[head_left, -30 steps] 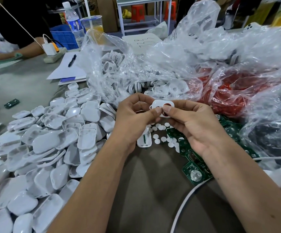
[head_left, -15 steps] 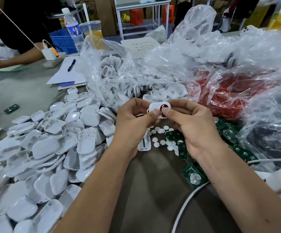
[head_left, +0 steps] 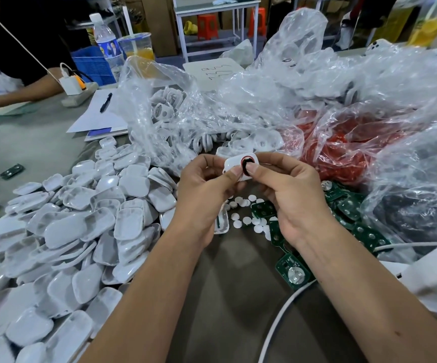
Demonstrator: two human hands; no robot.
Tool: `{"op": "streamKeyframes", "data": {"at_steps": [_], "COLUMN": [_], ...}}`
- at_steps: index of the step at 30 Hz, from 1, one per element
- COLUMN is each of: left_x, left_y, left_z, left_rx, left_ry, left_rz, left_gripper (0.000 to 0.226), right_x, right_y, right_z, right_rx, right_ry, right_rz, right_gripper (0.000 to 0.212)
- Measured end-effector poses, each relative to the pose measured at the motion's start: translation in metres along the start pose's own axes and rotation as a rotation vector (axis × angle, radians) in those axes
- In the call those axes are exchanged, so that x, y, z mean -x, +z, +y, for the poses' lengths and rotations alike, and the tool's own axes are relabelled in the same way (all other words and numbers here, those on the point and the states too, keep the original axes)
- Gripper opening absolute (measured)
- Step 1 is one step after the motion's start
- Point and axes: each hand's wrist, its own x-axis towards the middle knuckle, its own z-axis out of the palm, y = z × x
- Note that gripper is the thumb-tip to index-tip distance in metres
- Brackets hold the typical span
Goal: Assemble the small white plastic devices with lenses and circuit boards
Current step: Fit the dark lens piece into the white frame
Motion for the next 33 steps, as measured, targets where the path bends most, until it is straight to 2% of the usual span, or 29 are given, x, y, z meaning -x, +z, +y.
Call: {"op": "streamKeyframes", "data": {"at_steps": [6, 13, 18, 30, 33], "left_x": [-0.0029, 0.0002, 0.0050, 0.0022, 0.0013], "left_y": [-0.0012, -0.0027, -0.0023, -0.0033, -0.0041], "left_z": [-0.0026, -0.0008, 0.0024, 0.0024, 0.0035], "left_rx": [-0.163, -0.285, -0.214, -0.187, -0.126], "left_ry": [0.059, 0.114, 0.086, 0.080, 0.053], "left_rz": [-0.050, -0.034, -0.048, -0.043, -0.057], "left_gripper": [0.014, 0.017, 0.029, 0.026, 0.027], "right_x": [-0.0006, -0.0009, -0.0001, -0.0016, -0.0016], "right_y": [-0.0023, -0.0024, -0.0015, -0.0020, -0.0022], "right_z": [-0.0038, -0.0027, -0.0026, -0.0032, -0.0050], "right_rx": [-0.019, -0.008, -0.042, 0.033, -0.049], "right_ry": [0.028, -0.012, -0.020, -0.005, 0.025], "right_rz": [0.013, 0.009, -0.012, -0.053, -0.088], "right_gripper": [0.023, 0.021, 0.020, 0.018, 0.019]}}
